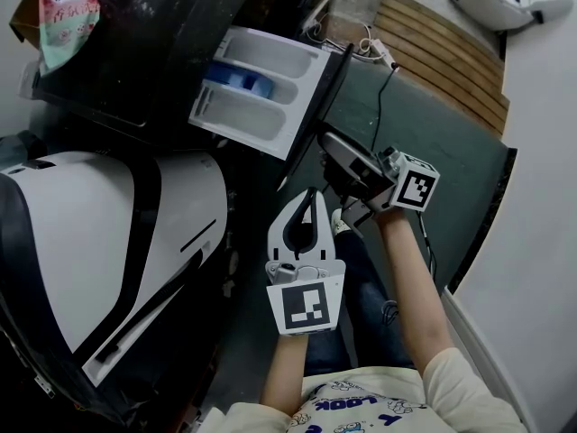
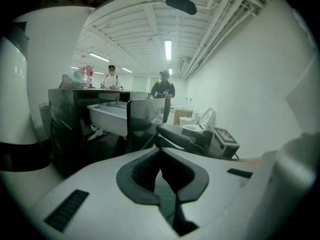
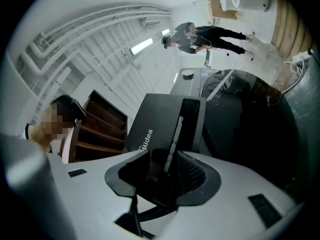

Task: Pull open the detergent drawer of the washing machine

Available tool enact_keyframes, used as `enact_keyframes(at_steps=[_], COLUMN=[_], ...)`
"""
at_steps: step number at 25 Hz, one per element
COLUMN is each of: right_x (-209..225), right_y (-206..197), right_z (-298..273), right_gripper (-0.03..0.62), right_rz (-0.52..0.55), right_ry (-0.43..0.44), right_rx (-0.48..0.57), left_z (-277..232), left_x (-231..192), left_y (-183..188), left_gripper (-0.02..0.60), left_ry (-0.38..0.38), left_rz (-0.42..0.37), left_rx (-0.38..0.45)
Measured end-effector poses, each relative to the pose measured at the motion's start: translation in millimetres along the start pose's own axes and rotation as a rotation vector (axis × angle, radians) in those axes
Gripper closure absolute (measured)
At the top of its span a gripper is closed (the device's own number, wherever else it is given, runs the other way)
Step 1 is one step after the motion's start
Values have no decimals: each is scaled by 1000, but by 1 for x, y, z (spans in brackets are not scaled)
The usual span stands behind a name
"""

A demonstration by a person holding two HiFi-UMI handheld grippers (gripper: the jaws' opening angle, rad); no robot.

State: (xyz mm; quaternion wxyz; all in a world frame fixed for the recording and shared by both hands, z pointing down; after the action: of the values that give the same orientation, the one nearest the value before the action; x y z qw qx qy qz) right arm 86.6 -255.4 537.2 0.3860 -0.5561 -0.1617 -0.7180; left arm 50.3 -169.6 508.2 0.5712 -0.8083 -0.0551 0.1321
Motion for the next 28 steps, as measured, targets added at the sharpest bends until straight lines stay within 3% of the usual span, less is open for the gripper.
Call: enact_keyframes(at_steps=[6,13,18,22,28], right_x=[-11,-46,-91,-127,-169], right_y=[0,6,8,2,-22], right_z=[17,39,46,40,20], right_gripper=[421,427,434,451,476], right_rz=[192,457,623,775,938], right_ry=[-115,-278,-320,-343,-354], right_rx=[-59,-60,-87,-137,-192], left_z=[5,21,45,70,107], left_x=[0,-1,-7,-16,-34], left_y=[7,27,44,57,89], left_gripper=[568,568,568,568,568], left_ry=[5,20,50,73,145], left_rz=[-2,-7,-23,-70,-67], left_rx=[11,42,48,1,56])
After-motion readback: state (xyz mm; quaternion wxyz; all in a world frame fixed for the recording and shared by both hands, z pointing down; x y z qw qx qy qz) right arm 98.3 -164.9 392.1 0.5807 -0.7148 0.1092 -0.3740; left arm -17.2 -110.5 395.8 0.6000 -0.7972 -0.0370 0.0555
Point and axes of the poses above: the fingertips, and each gripper's own axes: z backward along the fingers, x to its right, y out of its top, the point moved 1 cm from there along z, backward along the fingers, and after that the axes turned 7 degrees about x, right-handed, at the moved point
